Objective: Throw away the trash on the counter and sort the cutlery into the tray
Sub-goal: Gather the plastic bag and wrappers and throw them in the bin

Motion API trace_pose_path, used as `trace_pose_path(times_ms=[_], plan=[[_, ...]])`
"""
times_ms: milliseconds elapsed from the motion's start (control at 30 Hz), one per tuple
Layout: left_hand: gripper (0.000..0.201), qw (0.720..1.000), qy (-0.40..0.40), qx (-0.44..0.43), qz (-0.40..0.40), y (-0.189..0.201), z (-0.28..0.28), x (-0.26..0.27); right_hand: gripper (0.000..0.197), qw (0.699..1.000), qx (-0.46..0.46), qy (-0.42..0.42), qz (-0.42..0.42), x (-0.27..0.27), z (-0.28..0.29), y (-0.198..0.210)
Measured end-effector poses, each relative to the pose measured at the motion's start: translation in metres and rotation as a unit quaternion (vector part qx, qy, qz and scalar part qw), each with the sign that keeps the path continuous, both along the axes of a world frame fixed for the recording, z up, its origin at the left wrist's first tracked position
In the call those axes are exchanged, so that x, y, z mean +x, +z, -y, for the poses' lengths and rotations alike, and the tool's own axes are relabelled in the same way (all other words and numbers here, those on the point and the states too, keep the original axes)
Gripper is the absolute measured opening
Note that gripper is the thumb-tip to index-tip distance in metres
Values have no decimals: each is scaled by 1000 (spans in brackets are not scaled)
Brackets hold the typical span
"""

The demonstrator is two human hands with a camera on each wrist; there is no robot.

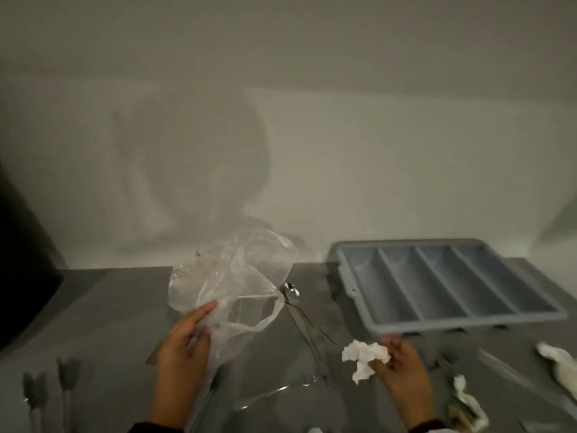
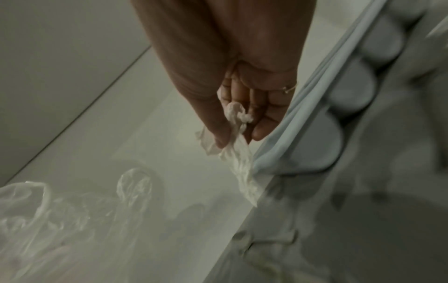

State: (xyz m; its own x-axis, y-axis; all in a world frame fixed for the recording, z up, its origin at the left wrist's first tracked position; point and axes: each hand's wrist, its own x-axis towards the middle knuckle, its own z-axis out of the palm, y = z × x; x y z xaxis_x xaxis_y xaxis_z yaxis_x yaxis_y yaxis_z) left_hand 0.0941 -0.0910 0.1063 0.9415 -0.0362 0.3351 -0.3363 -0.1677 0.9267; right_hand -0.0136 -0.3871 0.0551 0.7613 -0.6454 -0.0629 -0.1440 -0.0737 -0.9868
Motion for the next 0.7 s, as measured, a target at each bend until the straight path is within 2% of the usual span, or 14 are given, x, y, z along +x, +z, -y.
trace_pose_path(times_ms=[100, 200, 367, 467, 533, 700], plan=[[73, 993, -112, 9, -24, -11, 55, -26, 29, 997, -39, -69, -6, -68, 25, 6], [57, 975, -223, 14, -19, -13, 113, -56, 20, 988, -56, -145, -19, -132, 54, 4], [63, 934, -355, 37, -17, -18, 209, -115, 26, 958, -22, -284, -29, -252, 101, -12], [58, 910, -410, 53, -32, -27, 269, -165, 23, 933, 21, -357, -27, -324, 121, -17], [52, 894, -443, 53, -38, -35, 307, -205, 23, 921, 18, -387, -41, -371, 137, -18], [51, 845, -525, 64, -80, -62, 390, -310, 39, 898, 20, -424, -113, -484, 191, -46]])
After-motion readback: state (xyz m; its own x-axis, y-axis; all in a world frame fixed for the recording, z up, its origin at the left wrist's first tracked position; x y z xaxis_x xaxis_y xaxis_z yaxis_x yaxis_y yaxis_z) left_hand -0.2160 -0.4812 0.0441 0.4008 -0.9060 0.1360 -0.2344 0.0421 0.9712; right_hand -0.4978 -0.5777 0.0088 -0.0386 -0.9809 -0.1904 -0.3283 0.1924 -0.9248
